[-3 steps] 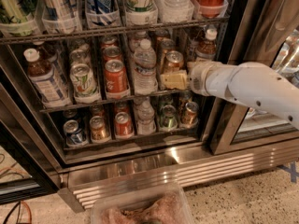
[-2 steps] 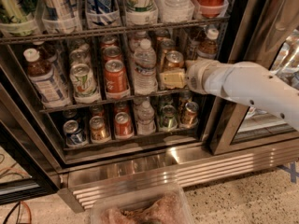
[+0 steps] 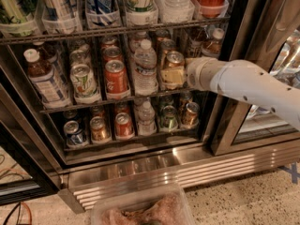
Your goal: Pick orange can from middle shelf of fridge
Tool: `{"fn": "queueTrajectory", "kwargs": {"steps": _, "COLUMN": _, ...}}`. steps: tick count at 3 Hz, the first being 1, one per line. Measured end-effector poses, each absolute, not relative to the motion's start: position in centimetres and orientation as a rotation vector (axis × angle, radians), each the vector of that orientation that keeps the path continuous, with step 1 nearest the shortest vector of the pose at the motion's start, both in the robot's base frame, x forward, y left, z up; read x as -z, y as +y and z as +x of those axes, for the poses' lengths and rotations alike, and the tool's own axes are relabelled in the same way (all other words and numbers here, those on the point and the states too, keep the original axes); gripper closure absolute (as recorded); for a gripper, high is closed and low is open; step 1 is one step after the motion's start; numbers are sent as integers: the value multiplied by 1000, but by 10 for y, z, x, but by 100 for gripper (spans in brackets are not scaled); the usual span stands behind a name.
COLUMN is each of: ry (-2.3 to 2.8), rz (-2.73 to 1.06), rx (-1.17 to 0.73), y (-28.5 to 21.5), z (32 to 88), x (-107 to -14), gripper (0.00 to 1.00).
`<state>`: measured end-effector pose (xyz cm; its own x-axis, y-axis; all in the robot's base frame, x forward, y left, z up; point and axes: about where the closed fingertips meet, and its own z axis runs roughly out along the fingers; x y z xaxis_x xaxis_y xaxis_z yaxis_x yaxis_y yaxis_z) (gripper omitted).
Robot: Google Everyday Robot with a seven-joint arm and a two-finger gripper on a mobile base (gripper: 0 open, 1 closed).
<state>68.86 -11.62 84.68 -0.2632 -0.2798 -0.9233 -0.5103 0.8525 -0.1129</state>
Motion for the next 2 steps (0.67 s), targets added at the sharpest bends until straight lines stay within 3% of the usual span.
{"fn": "queueTrajectory", "kwargs": {"steps": 2, "ry": 1857, "rz": -583, "rx": -239, "y": -117, "z": 696, "x": -849, "gripper": 34}}
